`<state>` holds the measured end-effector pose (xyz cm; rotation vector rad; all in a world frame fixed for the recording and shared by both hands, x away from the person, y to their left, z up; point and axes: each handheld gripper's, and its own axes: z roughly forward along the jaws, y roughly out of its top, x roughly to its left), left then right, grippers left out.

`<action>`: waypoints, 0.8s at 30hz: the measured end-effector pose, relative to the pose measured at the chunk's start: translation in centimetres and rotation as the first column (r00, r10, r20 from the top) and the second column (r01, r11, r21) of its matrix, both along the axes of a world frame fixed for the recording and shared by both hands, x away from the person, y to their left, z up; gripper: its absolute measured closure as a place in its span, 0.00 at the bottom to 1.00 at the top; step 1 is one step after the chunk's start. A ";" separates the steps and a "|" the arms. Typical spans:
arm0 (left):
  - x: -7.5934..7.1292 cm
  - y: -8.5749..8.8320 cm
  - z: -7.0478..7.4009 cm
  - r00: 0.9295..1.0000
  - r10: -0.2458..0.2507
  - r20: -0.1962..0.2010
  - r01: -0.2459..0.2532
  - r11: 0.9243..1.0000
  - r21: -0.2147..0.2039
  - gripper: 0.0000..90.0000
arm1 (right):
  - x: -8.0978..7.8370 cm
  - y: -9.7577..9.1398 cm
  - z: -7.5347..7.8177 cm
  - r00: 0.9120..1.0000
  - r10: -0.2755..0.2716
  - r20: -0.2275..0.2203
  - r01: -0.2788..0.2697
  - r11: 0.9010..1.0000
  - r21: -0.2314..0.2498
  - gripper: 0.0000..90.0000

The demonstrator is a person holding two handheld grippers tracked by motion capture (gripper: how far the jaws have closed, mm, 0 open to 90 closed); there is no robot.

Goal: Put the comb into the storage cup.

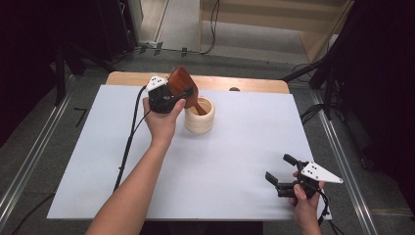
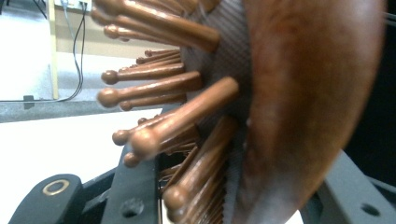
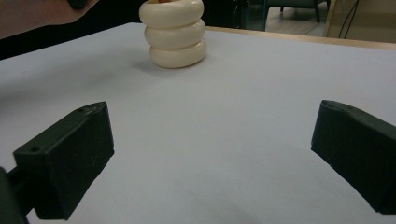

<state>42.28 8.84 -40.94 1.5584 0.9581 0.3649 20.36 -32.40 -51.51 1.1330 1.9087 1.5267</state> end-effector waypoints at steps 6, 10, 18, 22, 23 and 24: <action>0.0 -0.4 -0.4 1.000 0.003 0.000 -0.003 1.000 0.016 0.63 | 0.0 0.0 0.0 1.000 0.001 0.000 -0.001 1.000 0.005 0.00; 0.0 -0.7 -0.8 1.000 0.007 -0.008 -0.007 1.000 0.016 0.63 | 0.0 0.0 0.0 1.000 0.002 0.002 -0.002 1.000 0.008 0.00; 0.0 -1.2 -1.3 1.000 0.014 -0.011 -0.013 0.999 0.032 0.63 | 0.1 -0.1 0.0 1.000 0.002 0.002 -0.002 1.000 0.008 0.00; 0.0 -1.3 -1.6 1.000 0.021 -0.020 -0.021 0.999 0.034 0.62 | 0.1 -0.1 0.0 1.000 0.002 0.002 -0.002 1.000 0.007 0.00; 0.0 -1.3 -1.7 1.000 0.022 -0.021 -0.021 0.999 0.033 0.62 | 0.1 -0.1 0.0 1.000 0.003 0.002 -0.003 1.000 0.008 0.00; 0.0 -1.3 -1.8 0.999 0.023 -0.025 -0.022 0.999 0.032 0.62 | 0.1 -0.1 0.0 1.000 0.002 0.003 -0.002 1.000 0.007 0.00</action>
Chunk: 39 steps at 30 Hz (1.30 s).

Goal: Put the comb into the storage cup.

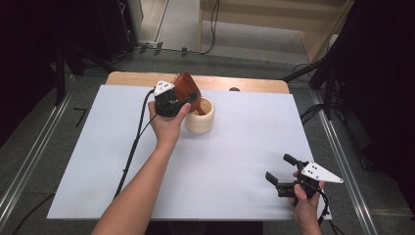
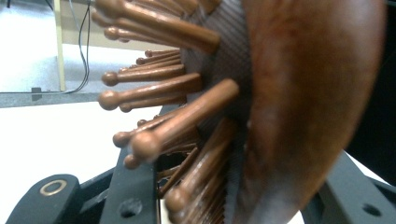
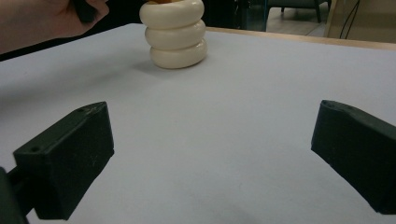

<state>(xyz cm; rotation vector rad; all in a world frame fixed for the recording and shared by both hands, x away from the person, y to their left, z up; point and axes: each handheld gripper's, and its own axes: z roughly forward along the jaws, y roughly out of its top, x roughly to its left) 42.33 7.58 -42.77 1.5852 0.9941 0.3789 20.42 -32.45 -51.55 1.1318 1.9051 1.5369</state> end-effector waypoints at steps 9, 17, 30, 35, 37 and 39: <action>0.0 0.4 -0.4 1.000 0.027 0.004 -0.027 1.000 -0.006 0.58 | 0.0 0.1 0.0 1.000 -0.001 -0.003 0.001 1.000 -0.008 0.00; 0.2 1.0 -0.2 0.999 0.044 -0.008 -0.044 0.999 0.014 0.46 | 0.1 0.1 -0.1 1.000 -0.002 -0.001 0.002 1.000 -0.008 0.00; -0.1 1.1 0.0 1.000 -0.008 0.004 0.008 1.000 0.030 0.04 | 0.1 0.1 -0.1 1.000 0.000 -0.005 0.000 1.000 -0.006 0.00; -0.4 1.2 0.1 1.000 -0.002 0.029 0.000 0.999 0.046 0.00 | 0.1 0.1 -0.1 1.000 -0.001 -0.003 0.001 1.000 -0.008 0.00; -0.5 1.3 0.1 0.999 -0.005 0.033 0.003 0.999 0.051 0.00 | 0.2 0.1 -0.1 1.000 0.000 -0.002 0.000 1.000 -0.008 0.00; -0.6 1.4 0.1 0.999 -0.007 0.038 0.004 0.998 0.064 0.00 | 0.2 0.1 -0.1 1.000 0.000 -0.003 0.000 1.000 -0.009 0.00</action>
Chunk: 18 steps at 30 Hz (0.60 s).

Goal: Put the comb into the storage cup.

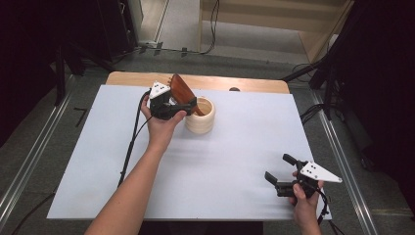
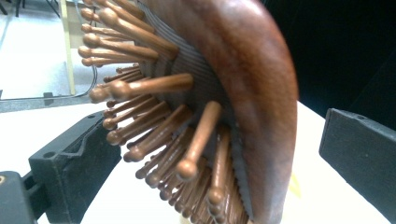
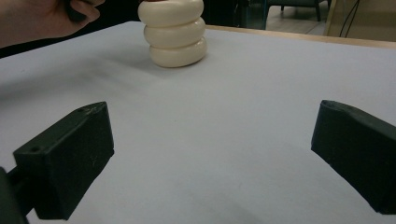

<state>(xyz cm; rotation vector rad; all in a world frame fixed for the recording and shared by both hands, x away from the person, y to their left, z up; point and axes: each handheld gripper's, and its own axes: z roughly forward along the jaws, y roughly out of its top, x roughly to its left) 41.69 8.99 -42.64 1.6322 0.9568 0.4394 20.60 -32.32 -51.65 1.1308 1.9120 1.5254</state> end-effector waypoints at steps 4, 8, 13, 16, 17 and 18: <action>-0.1 0.3 -0.1 1.000 -0.011 -0.006 0.011 1.000 0.001 0.00 | 0.0 0.0 0.0 1.000 -0.002 -0.003 0.002 1.000 -0.002 0.00; -0.3 0.6 -0.1 1.000 -0.011 -0.005 0.011 1.000 -0.003 0.00 | 0.0 0.0 0.0 1.000 0.000 -0.001 0.000 1.000 -0.004 0.00; -0.6 0.9 -0.3 1.000 -0.029 -0.008 0.029 1.000 0.002 0.00 | 0.0 0.1 0.0 1.000 -0.002 -0.003 0.002 1.000 -0.003 0.00; -0.8 1.1 -0.4 1.000 -0.029 -0.007 0.029 1.000 0.011 0.00 | 0.0 0.1 0.0 1.000 0.000 -0.001 0.000 1.000 -0.004 0.00; -0.9 1.1 -0.4 1.000 -0.030 -0.004 0.030 1.000 0.007 0.00 | 0.0 0.1 0.0 1.000 -0.002 -0.004 0.002 1.000 -0.004 0.00; -0.9 1.2 -0.4 1.000 -0.029 -0.002 0.029 1.000 0.007 0.00 | 0.0 0.1 0.0 1.000 0.000 -0.001 0.000 1.000 -0.005 0.00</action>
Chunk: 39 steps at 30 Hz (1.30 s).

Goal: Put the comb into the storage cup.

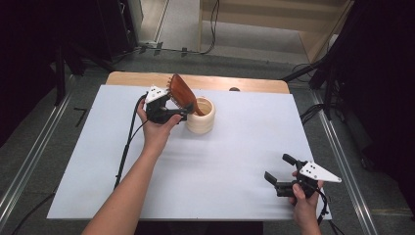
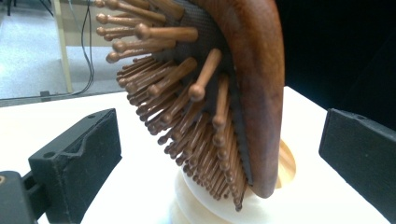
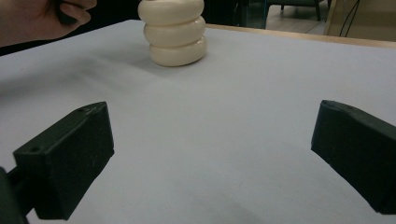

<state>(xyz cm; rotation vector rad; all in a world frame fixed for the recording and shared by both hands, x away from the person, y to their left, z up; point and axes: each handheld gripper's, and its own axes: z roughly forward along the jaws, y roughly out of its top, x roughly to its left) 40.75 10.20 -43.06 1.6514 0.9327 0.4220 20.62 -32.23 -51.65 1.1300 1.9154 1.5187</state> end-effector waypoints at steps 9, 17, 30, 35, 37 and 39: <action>-0.6 0.6 0.1 1.000 -0.003 0.010 0.003 1.000 -0.002 0.00 | 0.0 0.0 0.0 1.000 0.000 -0.001 0.000 1.000 -0.001 0.00; -1.3 1.3 -0.1 1.000 -0.009 0.018 0.009 1.000 0.005 0.00 | 0.0 0.0 0.0 1.000 0.001 0.000 -0.001 1.000 -0.003 0.00; -3.0 2.6 -0.5 0.999 -0.021 0.030 0.020 0.999 0.032 0.00 | 0.0 0.1 0.0 1.000 -0.002 -0.005 0.002 1.000 -0.004 0.00; -3.8 3.1 -0.5 0.999 -0.019 0.043 0.017 0.999 0.037 0.00 | 0.0 0.1 0.0 1.000 -0.002 -0.005 0.002 1.000 -0.004 0.00; -4.1 3.3 -0.5 0.999 -0.023 0.049 0.020 0.999 0.046 0.00 | 0.0 0.1 0.0 1.000 0.000 -0.002 0.000 1.000 -0.007 0.00; -4.4 3.5 -0.4 0.998 -0.021 0.055 0.018 0.998 0.052 0.00 | 0.0 0.1 0.0 1.000 0.000 -0.001 0.000 1.000 -0.007 0.00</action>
